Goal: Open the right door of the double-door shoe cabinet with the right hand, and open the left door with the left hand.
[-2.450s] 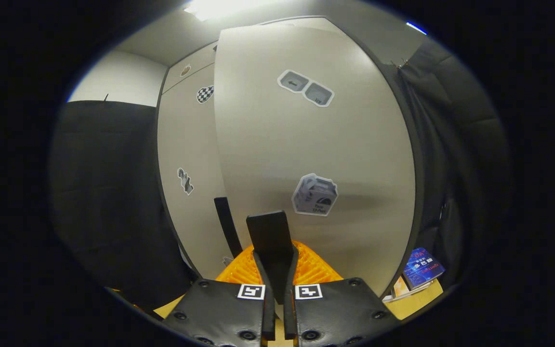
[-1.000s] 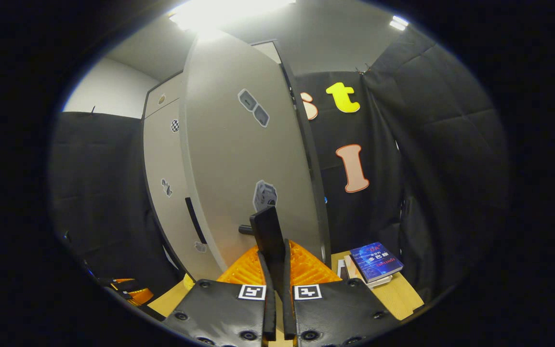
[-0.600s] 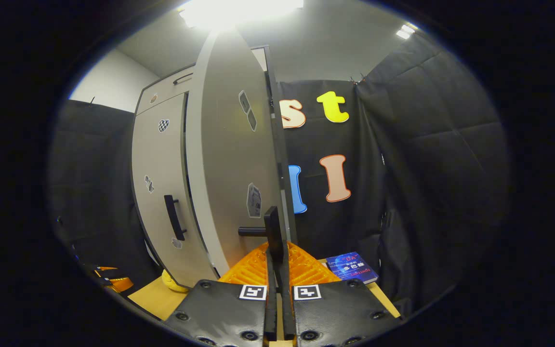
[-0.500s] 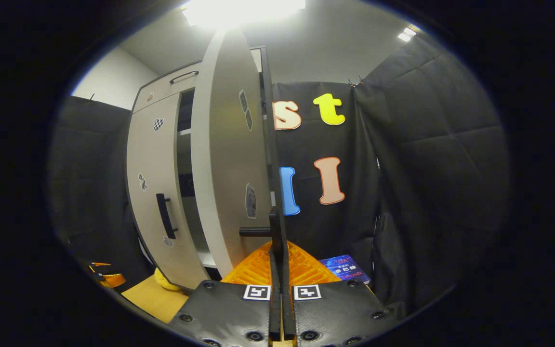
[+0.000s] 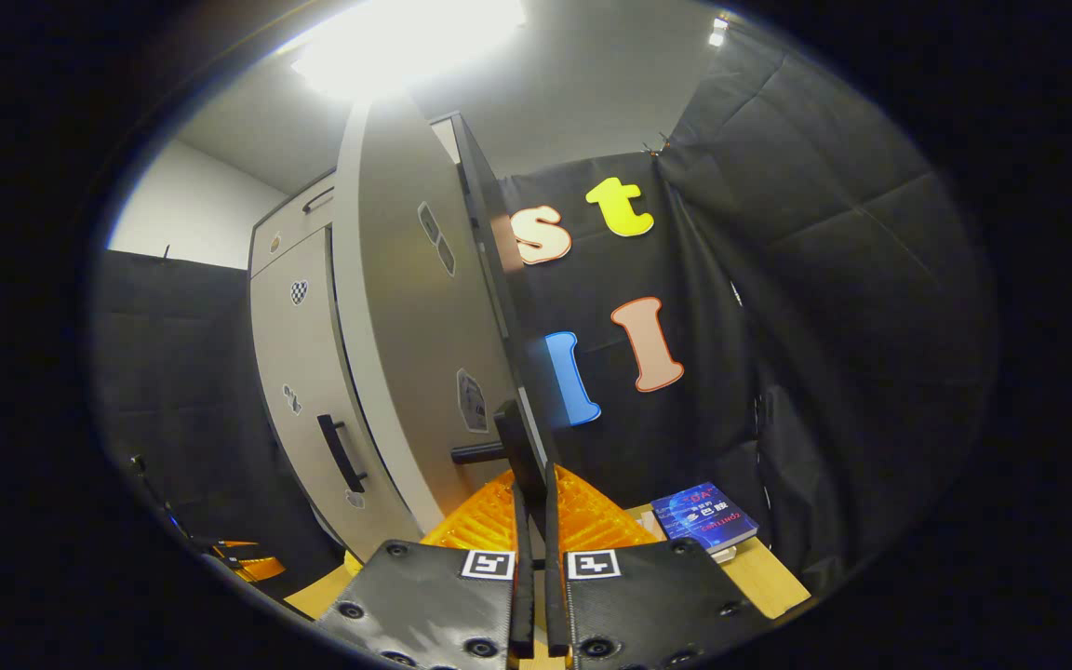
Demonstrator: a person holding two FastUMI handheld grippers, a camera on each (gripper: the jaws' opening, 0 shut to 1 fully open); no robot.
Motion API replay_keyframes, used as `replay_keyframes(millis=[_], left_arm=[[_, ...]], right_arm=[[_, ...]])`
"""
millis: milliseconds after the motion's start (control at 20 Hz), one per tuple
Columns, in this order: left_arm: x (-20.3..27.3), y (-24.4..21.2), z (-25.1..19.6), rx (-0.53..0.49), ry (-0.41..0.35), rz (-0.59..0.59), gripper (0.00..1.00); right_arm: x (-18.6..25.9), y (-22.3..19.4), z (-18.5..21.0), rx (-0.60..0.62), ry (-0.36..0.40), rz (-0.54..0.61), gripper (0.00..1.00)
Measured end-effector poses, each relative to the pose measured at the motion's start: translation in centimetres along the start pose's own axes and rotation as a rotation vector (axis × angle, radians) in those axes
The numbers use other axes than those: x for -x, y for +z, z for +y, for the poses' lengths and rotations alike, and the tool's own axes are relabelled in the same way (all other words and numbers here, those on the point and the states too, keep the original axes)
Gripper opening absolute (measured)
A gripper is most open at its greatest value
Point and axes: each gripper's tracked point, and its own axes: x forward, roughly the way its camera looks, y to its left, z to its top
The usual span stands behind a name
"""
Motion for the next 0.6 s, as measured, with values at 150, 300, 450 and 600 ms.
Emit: replay_keyframes(millis=[150,300,450,600], left_arm=[[0.0,-0.4,0.2,0.02,0.002,0.012,0.94],[0.1,-0.1,1.1,0.045,0.013,0.004,0.95],[0.1,0.1,2.1,0.028,0.025,-0.004,0.95],[-0.3,0.4,2.9,0.019,0.032,-0.013,0.95]], right_arm=[[0.3,-0.2,0.1,-0.039,0.0,-0.002,0.07],[1.1,-0.7,0.0,-0.023,-0.013,0.011,0.07],[1.9,-1.0,-0.1,-0.019,-0.023,0.022,0.06],[2.6,-1.3,-0.2,-0.016,-0.03,0.044,0.07]])
